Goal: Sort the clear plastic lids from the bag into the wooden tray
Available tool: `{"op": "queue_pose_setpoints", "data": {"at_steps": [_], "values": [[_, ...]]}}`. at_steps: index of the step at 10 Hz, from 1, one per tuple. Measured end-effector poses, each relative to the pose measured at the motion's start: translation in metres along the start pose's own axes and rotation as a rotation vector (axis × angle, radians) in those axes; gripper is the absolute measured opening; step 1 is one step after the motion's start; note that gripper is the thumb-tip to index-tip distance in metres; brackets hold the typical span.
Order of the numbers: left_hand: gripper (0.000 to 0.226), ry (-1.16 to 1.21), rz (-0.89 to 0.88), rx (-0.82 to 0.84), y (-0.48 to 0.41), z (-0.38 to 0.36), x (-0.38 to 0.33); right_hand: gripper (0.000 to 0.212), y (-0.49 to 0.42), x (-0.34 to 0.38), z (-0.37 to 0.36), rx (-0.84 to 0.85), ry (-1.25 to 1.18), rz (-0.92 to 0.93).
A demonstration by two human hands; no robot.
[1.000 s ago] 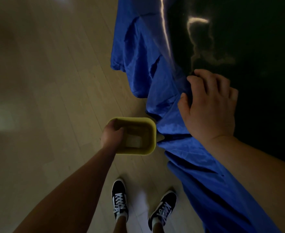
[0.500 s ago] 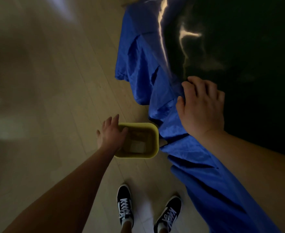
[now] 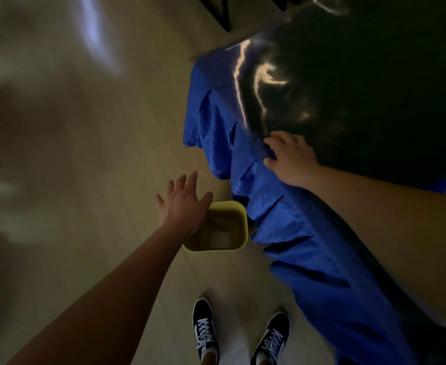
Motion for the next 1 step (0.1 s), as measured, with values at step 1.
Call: {"op": "queue_pose_setpoints", "data": {"at_steps": [1], "values": [[0.076,0.035,-0.054,-0.067,0.0029,0.0351,-0.0267,0.047,0.0088,0.0083,0.0187,0.069,-0.144,-0.005]]}}
Point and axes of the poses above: each hand's wrist, its own y-axis away from the middle knuckle, its own z-axis out of the back of the hand, x = y × z, the point moved 10 cm from there along -y, towards the middle knuckle, and after that the axes turned 5 degrees about -x, right-handed, at the moved point
